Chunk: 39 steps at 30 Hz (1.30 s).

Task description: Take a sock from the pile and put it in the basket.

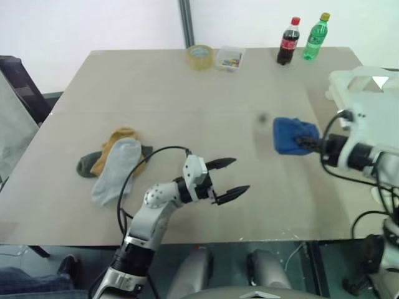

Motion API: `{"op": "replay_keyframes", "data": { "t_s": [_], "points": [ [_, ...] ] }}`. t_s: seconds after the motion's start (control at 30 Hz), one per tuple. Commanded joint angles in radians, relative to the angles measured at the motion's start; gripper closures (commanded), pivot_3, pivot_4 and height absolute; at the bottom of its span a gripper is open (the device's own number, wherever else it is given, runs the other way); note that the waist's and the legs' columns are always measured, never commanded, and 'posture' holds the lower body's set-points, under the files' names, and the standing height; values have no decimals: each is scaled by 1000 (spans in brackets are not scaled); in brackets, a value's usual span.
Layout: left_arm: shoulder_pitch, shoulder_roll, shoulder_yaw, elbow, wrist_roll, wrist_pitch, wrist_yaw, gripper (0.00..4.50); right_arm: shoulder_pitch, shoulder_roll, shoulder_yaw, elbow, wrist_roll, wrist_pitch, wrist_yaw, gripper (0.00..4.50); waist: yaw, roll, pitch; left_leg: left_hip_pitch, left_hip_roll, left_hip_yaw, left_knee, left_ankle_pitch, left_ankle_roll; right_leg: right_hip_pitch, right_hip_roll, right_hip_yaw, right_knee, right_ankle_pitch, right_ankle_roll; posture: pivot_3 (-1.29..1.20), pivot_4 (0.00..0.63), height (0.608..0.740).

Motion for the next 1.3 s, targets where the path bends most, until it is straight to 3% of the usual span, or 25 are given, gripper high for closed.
{"op": "replay_keyframes", "data": {
  "t_s": [0.03,0.27,0.47,0.63,0.67,0.7,0.9,1.1,1.3],
  "points": [
    [-46,-44,3,18,22,-52,40,0,-64,-124,-39,89,82,6,-48,4497,0,0,0,0,0,0,0,0,0,0,0,0,0,0,0,0,150,740],
    [-95,-132,-21,-6,27,-35,105,0,-129,-293,-88,300,-41,-17,-30,4497,0,-1,0,0,1,3,3,-1,3,1,2,1,-1,0,1,0,150,740],
    [-141,-168,-24,2,28,-29,120,0,-169,-364,-58,561,-239,-185,17,4497,2,-1,1,0,1,5,4,-2,3,2,4,3,-1,1,2,0,150,740],
    [-150,-177,-31,-11,16,-26,106,0,-227,-357,-63,789,-355,-310,30,4497,-2,0,1,0,1,8,4,-2,3,1,5,6,0,1,3,0,150,740],
    [-151,-179,-30,-15,13,-25,108,0,-238,-351,-70,823,-368,-330,29,3475,-2,0,1,0,1,9,4,-2,3,1,5,6,-1,1,3,0,150,740],
    [-152,-181,-29,-21,9,-21,111,0,-245,-346,-75,854,-384,-355,30,3167,-2,0,1,0,2,9,4,-2,3,1,6,6,-1,1,3,0,150,740],
    [-151,-179,-28,-36,-2,2,112,0,-193,-358,15,887,-514,-483,111,235,1,0,1,0,2,10,4,-2,3,1,6,7,-1,1,3,0,150,740],
    [-148,-172,-29,-45,-4,10,108,0,-31,-414,207,729,-724,-722,236,106,1,3,1,0,1,10,6,-1,2,1,6,7,-1,2,3,0,150,740],
    [-147,-156,-23,-59,-9,27,100,0,27,-376,108,449,-675,-778,301,106,-4,3,1,2,3,12,6,-1,1,1,7,9,1,2,4,0,150,740]
  ]
}}
